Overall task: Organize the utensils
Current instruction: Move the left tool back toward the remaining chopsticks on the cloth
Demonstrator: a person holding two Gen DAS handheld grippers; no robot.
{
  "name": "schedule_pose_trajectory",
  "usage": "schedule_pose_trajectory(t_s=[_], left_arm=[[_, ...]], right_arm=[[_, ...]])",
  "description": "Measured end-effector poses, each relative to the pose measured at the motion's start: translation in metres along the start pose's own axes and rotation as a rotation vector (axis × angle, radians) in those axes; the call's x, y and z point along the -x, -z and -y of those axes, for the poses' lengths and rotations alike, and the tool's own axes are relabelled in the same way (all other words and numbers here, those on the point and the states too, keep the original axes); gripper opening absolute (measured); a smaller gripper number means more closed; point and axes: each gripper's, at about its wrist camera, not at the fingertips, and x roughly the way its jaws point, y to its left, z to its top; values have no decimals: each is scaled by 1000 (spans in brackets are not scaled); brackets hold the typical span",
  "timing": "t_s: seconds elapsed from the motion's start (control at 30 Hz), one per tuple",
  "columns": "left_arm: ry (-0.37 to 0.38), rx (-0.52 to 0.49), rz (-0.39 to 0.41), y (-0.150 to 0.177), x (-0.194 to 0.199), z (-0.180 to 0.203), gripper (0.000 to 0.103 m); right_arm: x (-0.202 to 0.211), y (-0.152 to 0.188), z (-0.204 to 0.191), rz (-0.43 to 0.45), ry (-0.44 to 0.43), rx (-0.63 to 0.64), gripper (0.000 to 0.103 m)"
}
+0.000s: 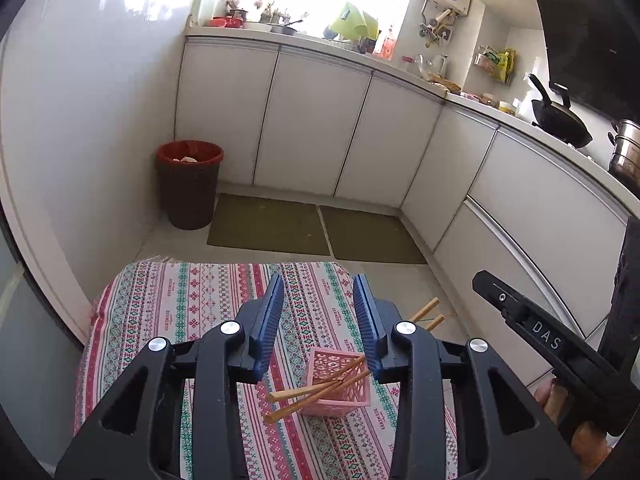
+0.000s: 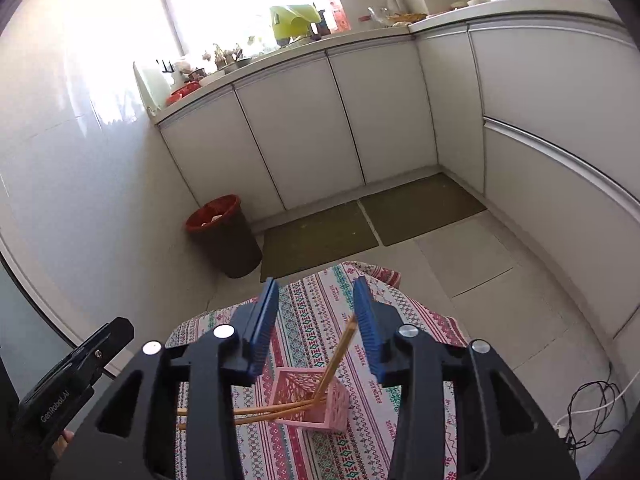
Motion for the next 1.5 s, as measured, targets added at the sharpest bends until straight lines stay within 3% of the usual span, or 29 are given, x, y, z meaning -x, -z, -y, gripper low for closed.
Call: schedule_pose_trajectory(t_s=[0.1, 0.4, 0.53, 0.6, 0.73, 0.87, 0.97, 1.2, 1.37, 1.5], left_arm=[[-7, -15, -1, 3, 2, 3, 45], [-39, -62, -10, 12, 9, 14, 57], [-68, -86, 4, 16, 17, 18, 76], [-79, -107, 9, 20, 20, 22, 83], [-97, -166, -12, 31, 23, 31, 95], [-93, -240, -69, 51, 20, 39, 96], [-90, -330, -138, 69, 14, 51, 96], [38, -576, -355, 129, -11, 92, 96], [163, -645, -633, 182, -65, 112, 96], [154, -685, -843, 223, -114, 118, 96]], right_arm=[[2, 1, -1, -4, 25, 15, 44], [24, 11, -1, 8, 97, 68, 62], [34, 16, 4, 9, 134, 78, 70], [40, 19, 8, 20, 159, 82, 82], [52, 31, 21, 21, 178, 62, 94], [63, 52, 42, -18, 192, 59, 96], [69, 76, 67, -79, 204, 39, 96], [78, 130, 137, -231, 218, -46, 96], [83, 162, 186, -294, 247, -123, 96], [81, 171, 208, -333, 242, -185, 96]])
